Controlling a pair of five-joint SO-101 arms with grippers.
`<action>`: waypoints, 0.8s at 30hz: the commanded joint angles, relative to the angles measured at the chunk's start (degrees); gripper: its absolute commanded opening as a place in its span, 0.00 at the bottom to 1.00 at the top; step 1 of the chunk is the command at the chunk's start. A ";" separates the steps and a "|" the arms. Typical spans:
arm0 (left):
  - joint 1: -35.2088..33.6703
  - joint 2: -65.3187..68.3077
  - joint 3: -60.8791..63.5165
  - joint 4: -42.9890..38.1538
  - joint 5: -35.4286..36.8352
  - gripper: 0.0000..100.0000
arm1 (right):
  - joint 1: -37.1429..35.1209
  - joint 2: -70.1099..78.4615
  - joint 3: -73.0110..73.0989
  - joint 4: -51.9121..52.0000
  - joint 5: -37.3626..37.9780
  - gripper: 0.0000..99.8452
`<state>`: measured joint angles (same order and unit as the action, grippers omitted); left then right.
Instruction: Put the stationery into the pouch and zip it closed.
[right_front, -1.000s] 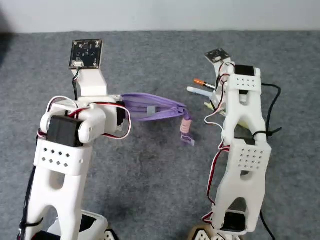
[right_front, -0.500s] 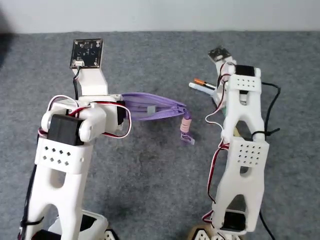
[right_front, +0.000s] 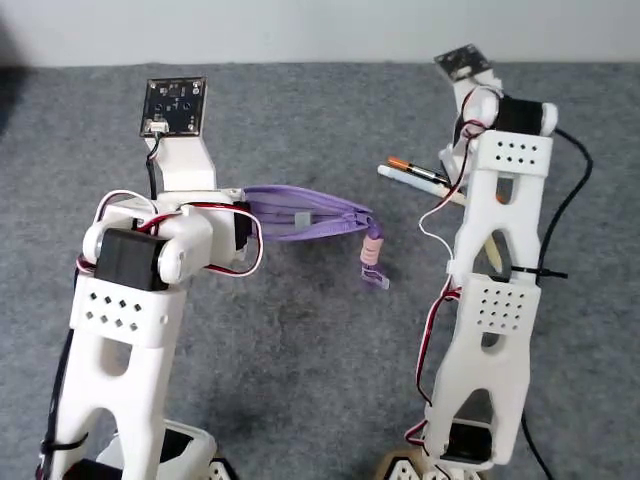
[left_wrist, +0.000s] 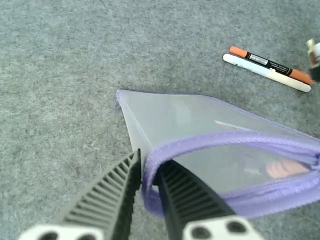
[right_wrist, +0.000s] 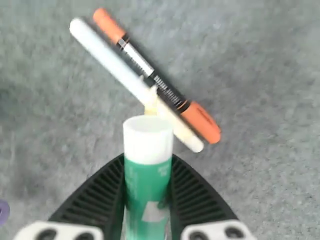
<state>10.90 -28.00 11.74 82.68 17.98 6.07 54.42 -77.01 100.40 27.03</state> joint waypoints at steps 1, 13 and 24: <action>-0.18 0.35 -1.98 -0.97 0.26 0.03 | 0.92 -0.92 -4.75 2.15 -2.64 0.01; -0.09 0.26 -1.98 -0.97 0.26 0.03 | -1.80 4.44 -5.10 -5.41 -23.38 0.01; -0.09 0.26 -1.98 -0.97 0.26 0.03 | -3.65 2.77 -18.99 2.68 -30.86 0.01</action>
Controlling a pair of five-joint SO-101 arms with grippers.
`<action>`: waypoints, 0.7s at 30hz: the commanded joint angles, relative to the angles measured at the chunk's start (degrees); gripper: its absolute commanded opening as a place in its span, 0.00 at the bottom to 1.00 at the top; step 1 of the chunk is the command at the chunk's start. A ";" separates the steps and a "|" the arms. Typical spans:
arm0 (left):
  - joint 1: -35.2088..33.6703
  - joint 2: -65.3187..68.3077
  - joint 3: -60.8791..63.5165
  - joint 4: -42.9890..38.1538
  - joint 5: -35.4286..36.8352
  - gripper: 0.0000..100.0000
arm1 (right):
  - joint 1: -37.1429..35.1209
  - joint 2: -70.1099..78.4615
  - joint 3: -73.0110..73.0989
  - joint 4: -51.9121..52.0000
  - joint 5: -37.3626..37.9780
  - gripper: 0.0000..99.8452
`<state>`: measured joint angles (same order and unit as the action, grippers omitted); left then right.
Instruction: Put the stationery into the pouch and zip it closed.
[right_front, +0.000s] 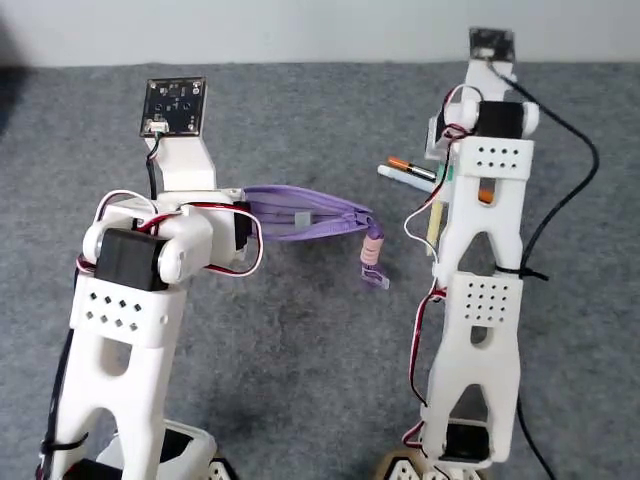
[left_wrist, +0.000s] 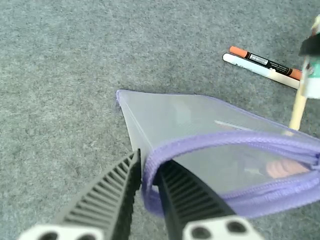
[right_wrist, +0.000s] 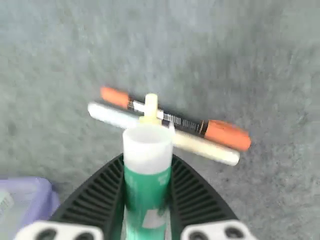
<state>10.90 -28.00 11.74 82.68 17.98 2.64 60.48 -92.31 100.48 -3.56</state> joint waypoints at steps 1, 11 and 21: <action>-0.09 0.26 -1.98 -0.97 0.26 0.03 | -0.22 -4.88 -2.55 2.59 -0.09 0.01; -0.09 0.26 -1.98 -1.32 0.44 0.03 | -1.89 -26.24 13.89 2.59 0.00 0.01; -0.09 0.79 -1.89 -2.02 0.53 0.03 | -8.92 -56.22 41.05 2.24 -0.44 0.01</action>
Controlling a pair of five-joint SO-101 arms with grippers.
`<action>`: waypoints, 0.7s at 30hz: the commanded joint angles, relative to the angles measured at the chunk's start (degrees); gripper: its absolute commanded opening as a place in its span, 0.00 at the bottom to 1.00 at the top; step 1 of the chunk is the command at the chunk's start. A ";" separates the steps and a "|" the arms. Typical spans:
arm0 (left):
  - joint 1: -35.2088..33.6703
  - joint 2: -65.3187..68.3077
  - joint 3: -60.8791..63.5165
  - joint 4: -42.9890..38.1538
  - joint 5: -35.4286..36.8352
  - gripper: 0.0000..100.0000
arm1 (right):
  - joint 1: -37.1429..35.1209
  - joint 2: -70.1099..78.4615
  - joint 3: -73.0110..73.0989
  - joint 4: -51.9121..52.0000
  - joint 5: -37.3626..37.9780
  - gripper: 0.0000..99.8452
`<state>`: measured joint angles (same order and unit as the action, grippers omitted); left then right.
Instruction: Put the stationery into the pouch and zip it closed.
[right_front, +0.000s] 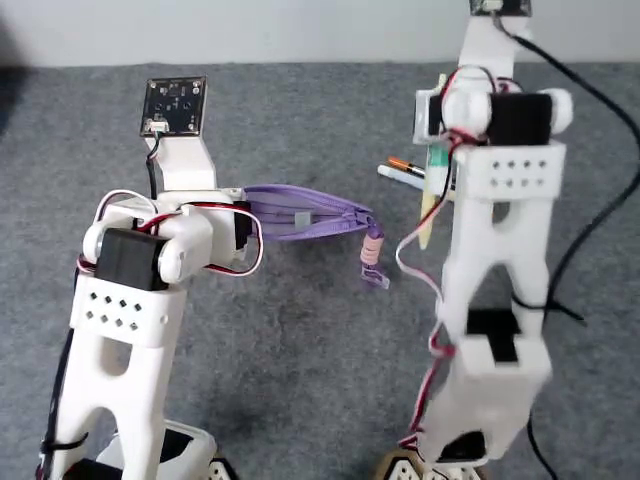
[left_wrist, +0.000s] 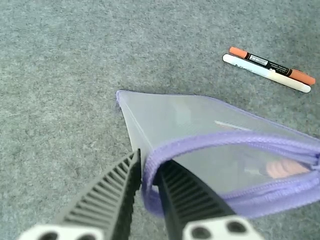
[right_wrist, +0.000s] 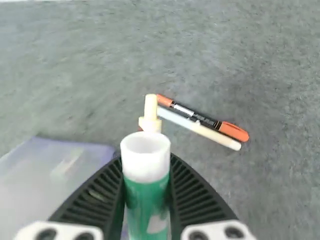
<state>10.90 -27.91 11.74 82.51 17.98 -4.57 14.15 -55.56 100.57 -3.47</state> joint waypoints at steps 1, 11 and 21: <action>-0.09 0.79 -1.89 -2.02 0.53 0.03 | -2.24 -12.18 5.89 2.15 -0.79 0.01; -0.09 0.97 -1.71 -4.13 0.53 0.03 | -6.11 -24.31 8.53 -3.21 -0.79 0.01; -0.26 8.97 -8.48 -0.18 0.62 0.03 | -15.87 -36.35 8.53 -8.57 1.67 0.01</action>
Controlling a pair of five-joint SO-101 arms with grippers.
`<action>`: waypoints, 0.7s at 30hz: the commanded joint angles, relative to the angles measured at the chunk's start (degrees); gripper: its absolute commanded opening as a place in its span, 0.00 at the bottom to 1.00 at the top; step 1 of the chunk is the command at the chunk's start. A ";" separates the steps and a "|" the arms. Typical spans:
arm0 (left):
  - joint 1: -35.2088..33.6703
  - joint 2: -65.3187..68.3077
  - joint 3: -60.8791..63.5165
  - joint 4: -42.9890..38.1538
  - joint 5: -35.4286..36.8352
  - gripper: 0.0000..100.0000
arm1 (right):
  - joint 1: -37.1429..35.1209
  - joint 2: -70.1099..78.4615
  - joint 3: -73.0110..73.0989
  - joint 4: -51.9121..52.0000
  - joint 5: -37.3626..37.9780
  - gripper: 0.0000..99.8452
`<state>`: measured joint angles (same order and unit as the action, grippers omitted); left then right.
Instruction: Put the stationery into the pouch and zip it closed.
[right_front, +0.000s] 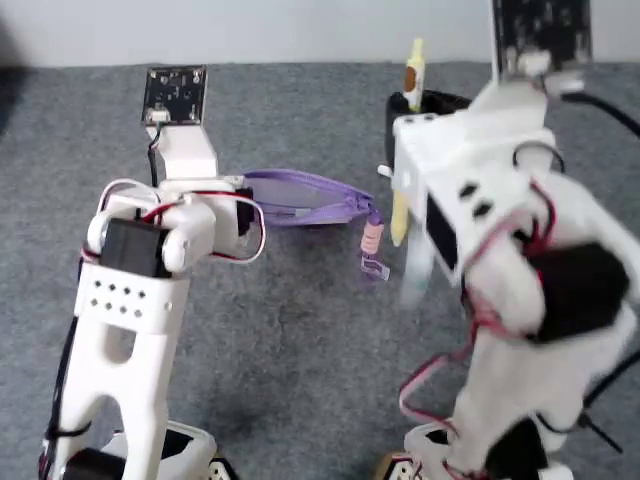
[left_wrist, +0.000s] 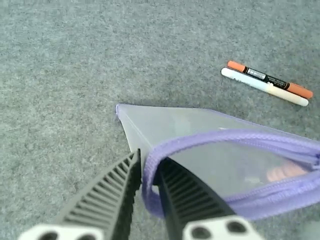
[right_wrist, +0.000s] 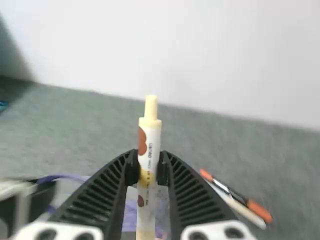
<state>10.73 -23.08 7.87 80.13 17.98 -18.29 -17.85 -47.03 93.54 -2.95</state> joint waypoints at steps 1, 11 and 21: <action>0.00 5.36 -6.55 3.08 0.62 0.03 | -2.68 -5.32 0.00 -1.89 1.14 0.01; 0.09 11.60 -13.05 4.04 0.62 0.03 | -3.38 -6.64 0.44 -10.59 1.14 0.01; 0.09 11.60 -13.05 3.16 0.62 0.03 | -12.97 -3.56 6.07 -24.22 0.88 0.01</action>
<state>10.73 -12.44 -4.35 83.82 17.98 -30.51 -23.03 -43.16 74.64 -2.59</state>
